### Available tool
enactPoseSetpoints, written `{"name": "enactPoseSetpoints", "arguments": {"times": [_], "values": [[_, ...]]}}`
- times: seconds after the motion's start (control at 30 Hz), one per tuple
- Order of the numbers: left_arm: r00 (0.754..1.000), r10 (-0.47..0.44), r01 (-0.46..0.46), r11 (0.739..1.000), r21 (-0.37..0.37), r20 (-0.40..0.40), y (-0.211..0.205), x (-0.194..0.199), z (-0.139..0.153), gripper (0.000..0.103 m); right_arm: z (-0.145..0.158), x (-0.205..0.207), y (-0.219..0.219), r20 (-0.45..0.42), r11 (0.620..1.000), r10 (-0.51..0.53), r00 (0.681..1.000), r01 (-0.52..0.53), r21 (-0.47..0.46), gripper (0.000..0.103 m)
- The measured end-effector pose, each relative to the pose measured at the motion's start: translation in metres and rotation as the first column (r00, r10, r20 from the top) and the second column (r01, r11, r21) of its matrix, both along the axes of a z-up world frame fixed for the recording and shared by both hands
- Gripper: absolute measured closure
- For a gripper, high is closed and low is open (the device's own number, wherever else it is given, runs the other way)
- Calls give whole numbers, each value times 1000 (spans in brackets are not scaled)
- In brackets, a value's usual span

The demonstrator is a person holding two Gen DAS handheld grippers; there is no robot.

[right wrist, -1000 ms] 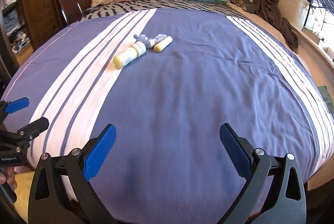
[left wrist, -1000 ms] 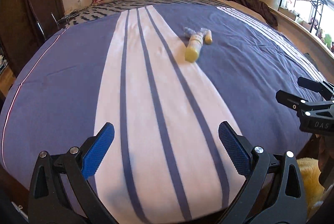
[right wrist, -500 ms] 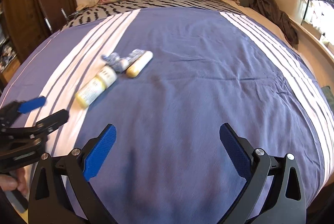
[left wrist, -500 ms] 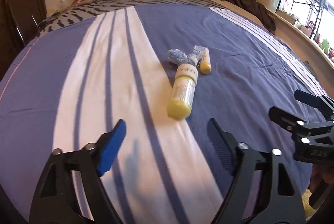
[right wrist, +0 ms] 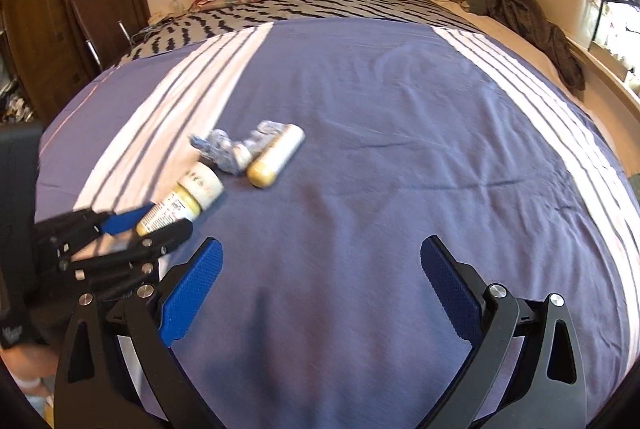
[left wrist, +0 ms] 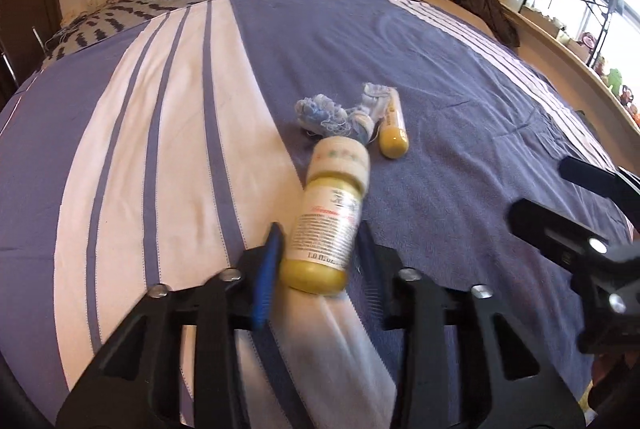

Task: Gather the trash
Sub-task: 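Grasp the yellow Kiehl's bottle with the left tool while the right tool grasps the white tape roll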

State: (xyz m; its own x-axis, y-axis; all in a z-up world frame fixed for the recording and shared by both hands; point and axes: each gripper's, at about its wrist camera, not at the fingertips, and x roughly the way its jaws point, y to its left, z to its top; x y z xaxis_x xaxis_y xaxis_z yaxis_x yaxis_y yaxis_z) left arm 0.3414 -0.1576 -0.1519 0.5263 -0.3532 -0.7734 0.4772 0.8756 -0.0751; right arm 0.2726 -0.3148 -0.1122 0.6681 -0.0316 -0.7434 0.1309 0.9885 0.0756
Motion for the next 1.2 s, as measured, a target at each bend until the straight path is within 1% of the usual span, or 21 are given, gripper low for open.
{"name": "enactPoseSetpoints", "arguments": {"times": [0.07,0.13,0.3,0.4,0.53,0.7,0.77,0.87,1.0,1.07,1.17,1.2], "values": [[1000,1,-1,1000,19,8,6,-4,2,70,-1,8,8,0,1000,12,1000,-12,9,4],[1000,12,-12,1000,21,11,16,-7,3,70,-3,19,18,-5,999,36,999,-36,27,4],[997,65,-67,995,73,36,48,-9,5,72,-9,40,45,-7,993,103,995,-103,55,4],[997,78,-79,996,52,21,69,-8,9,74,-14,51,58,-15,988,134,991,-133,76,5],[993,104,-109,991,82,58,88,-9,17,74,-17,67,78,-15,981,168,986,-165,106,12],[981,185,-190,978,87,65,121,2,20,74,-8,85,105,10,969,213,977,-212,124,15],[976,211,-215,973,84,62,136,8,19,74,-8,91,116,11,968,223,975,-222,120,18],[968,242,-248,965,90,73,154,20,19,74,-10,102,130,2,964,239,971,-237,119,22],[965,250,-256,963,81,76,173,42,19,74,-12,109,143,-2,962,249,969,-247,113,23],[968,239,-245,966,85,75,179,62,17,74,-11,109,145,-5,962,251,968,-248,111,23],[960,257,-269,956,116,111,185,94,17,74,-7,108,146,-2,963,254,967,-252,91,23],[959,261,-274,955,115,113,187,103,16,74,-5,108,146,1,965,252,968,-251,80,23]]}}
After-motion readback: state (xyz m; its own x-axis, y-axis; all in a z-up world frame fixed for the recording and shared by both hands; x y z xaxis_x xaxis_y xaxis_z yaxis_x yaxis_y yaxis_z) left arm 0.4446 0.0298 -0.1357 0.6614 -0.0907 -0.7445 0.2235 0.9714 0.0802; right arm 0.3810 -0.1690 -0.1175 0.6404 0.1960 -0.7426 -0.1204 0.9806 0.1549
